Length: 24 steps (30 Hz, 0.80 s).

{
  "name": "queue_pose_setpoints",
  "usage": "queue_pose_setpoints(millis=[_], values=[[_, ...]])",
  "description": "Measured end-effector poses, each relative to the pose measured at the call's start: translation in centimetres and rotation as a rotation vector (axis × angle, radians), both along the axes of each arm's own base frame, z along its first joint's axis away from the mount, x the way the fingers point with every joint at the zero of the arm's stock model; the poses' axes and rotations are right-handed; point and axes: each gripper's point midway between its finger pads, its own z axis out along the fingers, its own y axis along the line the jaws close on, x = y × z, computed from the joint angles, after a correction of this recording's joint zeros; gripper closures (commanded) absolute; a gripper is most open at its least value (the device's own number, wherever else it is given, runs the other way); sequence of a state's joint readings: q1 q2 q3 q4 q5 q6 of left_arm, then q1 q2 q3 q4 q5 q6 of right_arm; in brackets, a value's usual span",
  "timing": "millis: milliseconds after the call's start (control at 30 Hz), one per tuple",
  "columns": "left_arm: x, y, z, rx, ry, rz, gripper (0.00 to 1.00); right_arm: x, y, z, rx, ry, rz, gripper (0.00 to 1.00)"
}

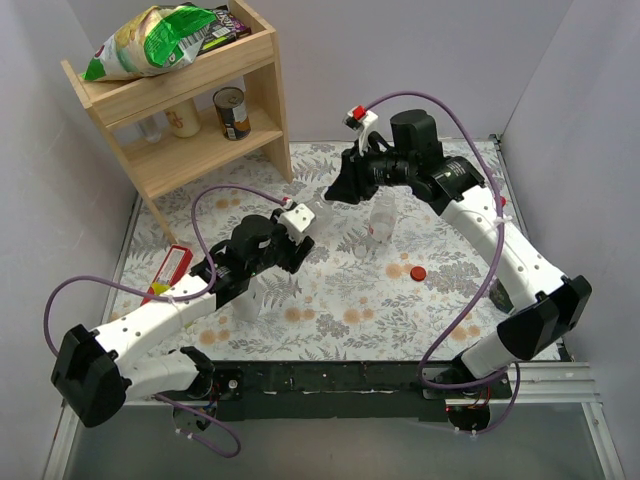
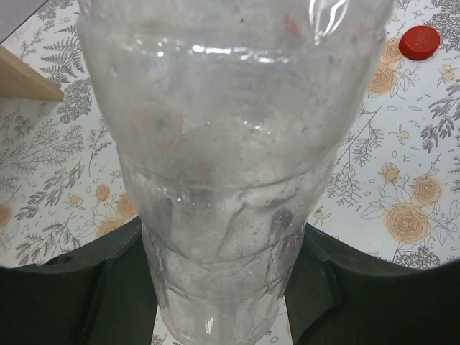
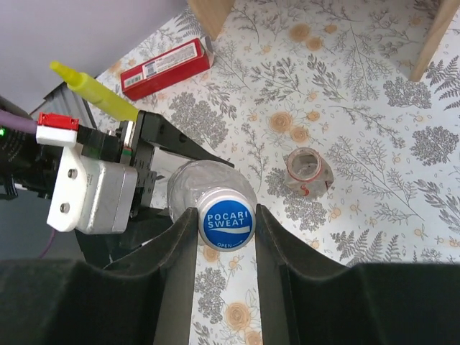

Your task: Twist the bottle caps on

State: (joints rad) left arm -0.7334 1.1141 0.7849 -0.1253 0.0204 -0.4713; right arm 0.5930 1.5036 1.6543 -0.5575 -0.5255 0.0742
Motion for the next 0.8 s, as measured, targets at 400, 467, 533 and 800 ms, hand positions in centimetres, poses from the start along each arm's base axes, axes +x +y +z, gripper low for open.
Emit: queue_pose_setpoints(millis=[400, 467, 533, 800], values=[[-5.5, -1.4, 1.5, -0.097, 0.115, -0.344, 1.0, -1.5, -5.0, 3.4, 0.138, -0.262, 0.303, 0.3], [-6.7, -2.2, 1.6, -0.108, 0.155, -0.427, 1.0, -3.9, -5.0, 3.8, 0.162, -0.327, 0.39, 0.3], [-7.4, -2.7, 1.5, -0.117, 0.179, -0.478, 1.0, -5.6, -4.8, 4.4, 0.184, -0.375, 0.46, 0.3], [-9.1, -3.0, 1.0, -0.124, 0.23, -0.567, 1.0, -7.5, -3.9, 3.7, 0.208, -0.423, 0.58, 0.32]])
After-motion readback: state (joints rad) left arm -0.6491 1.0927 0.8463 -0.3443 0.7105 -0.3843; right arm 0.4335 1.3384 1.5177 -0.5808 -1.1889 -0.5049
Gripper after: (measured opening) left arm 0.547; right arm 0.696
